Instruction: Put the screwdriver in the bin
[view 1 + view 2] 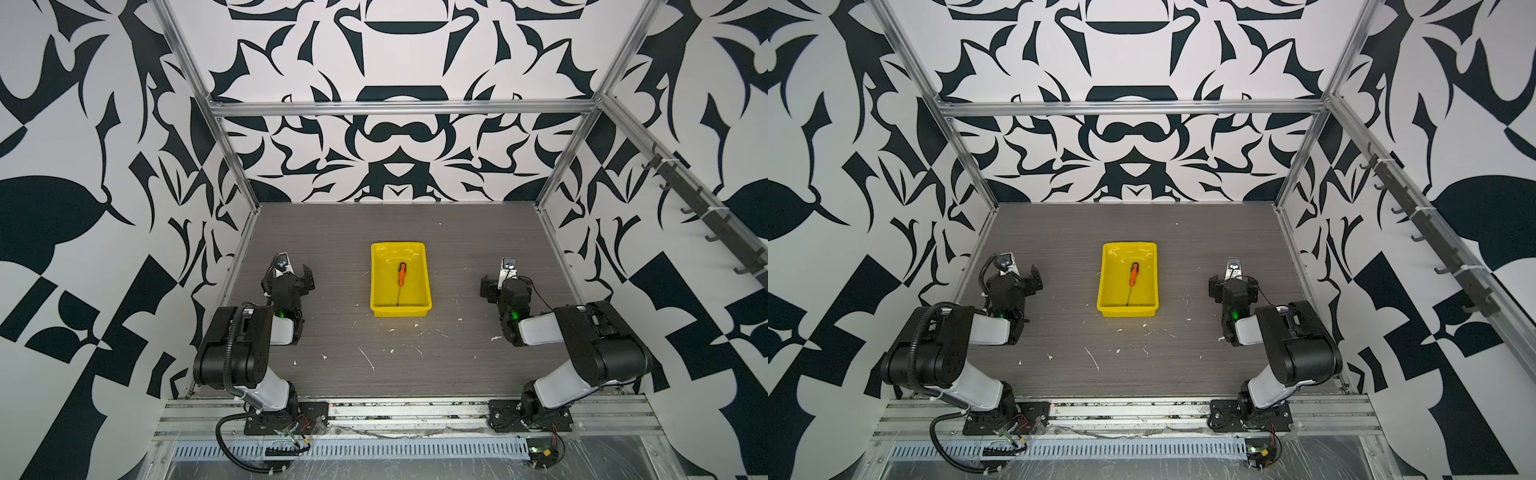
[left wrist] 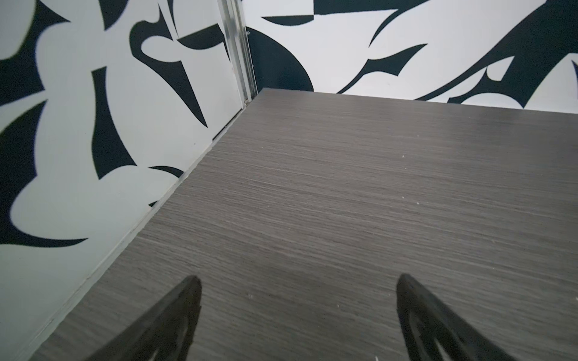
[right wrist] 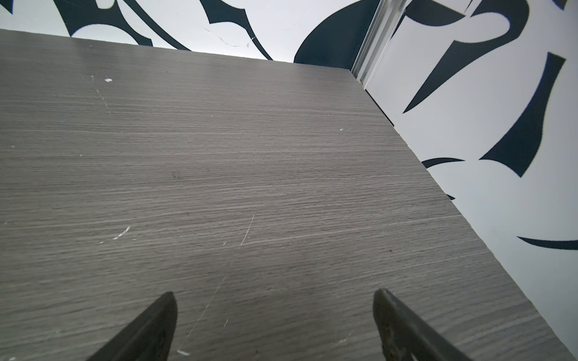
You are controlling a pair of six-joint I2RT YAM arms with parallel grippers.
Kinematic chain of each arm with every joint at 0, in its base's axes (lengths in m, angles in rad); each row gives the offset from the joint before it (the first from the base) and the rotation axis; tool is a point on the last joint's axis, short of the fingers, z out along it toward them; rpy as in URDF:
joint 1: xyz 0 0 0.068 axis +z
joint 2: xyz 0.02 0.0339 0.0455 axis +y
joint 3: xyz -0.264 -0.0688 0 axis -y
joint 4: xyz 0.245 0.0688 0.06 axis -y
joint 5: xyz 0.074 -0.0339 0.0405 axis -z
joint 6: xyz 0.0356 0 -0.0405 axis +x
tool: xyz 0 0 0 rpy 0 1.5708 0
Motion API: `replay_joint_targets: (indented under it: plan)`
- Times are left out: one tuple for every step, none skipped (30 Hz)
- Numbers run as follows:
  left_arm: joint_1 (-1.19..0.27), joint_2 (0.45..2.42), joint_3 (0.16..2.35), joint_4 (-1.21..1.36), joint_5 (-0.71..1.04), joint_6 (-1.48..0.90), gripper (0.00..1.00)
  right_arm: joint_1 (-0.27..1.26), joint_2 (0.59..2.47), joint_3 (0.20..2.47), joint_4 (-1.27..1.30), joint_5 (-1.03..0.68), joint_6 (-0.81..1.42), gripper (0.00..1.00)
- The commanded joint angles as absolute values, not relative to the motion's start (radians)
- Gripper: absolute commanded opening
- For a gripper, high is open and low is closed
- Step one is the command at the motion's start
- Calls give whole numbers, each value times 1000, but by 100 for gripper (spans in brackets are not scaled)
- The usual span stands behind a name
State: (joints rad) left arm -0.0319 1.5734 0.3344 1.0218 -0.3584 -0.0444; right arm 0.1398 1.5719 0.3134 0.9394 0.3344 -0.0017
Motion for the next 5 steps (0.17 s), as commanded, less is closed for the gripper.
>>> replay_joint_targets:
  plan:
    - [-29, 1564, 338, 1000, -337, -57, 100, 138, 1567, 347, 951, 279, -12, 100]
    - [-28, 1564, 338, 1000, -337, -58, 100, 130, 1564, 353, 934, 263, -7, 100]
    - [-28, 1564, 337, 1000, -336, -57, 100, 127, 1560, 349, 937, 260, -6, 100]
    - [-28, 1564, 338, 1001, -335, -58, 100, 127, 1559, 343, 944, 262, -8, 100]
    - [-28, 1563, 338, 1000, -335, -58, 100, 127, 1559, 339, 953, 267, -10, 100]
